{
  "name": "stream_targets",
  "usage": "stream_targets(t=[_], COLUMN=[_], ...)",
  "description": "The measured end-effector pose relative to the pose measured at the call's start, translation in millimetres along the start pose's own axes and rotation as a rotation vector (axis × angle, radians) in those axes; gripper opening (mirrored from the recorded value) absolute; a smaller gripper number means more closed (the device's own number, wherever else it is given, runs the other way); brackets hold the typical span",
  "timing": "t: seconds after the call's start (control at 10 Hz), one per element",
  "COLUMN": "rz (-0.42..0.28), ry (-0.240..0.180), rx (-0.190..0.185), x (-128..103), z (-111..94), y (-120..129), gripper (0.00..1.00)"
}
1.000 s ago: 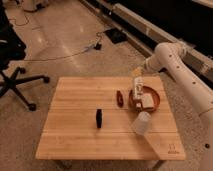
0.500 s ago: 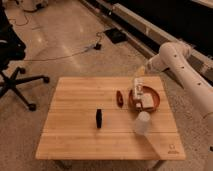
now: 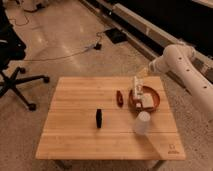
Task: Place the ceramic cup over the eraser
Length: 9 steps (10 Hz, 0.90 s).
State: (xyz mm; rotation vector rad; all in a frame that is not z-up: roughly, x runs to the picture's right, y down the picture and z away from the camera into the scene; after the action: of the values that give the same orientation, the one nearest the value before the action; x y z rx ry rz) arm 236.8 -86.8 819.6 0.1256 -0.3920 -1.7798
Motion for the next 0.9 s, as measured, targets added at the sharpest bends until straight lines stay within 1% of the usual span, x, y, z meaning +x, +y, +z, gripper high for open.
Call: stream_targets(t=[0.1,0.3,0.4,0.6,0.8,0.9], rz=[0.002,0.014,0.013,0.004,0.013,0.011], ry=[0.004,0.018,0.023,0.034,0.041,0.044], rx=[0.001,-0.009,-0.010,-0.008,-0.016,-0.019], x=[-2,-15,-18,-23,-39,-42], z=[-1,-10,-12,-14,-26,-27], y=[-3,3,5,1,2,2], gripper=[0.64,0.64,0.64,0.64,0.64,0.64])
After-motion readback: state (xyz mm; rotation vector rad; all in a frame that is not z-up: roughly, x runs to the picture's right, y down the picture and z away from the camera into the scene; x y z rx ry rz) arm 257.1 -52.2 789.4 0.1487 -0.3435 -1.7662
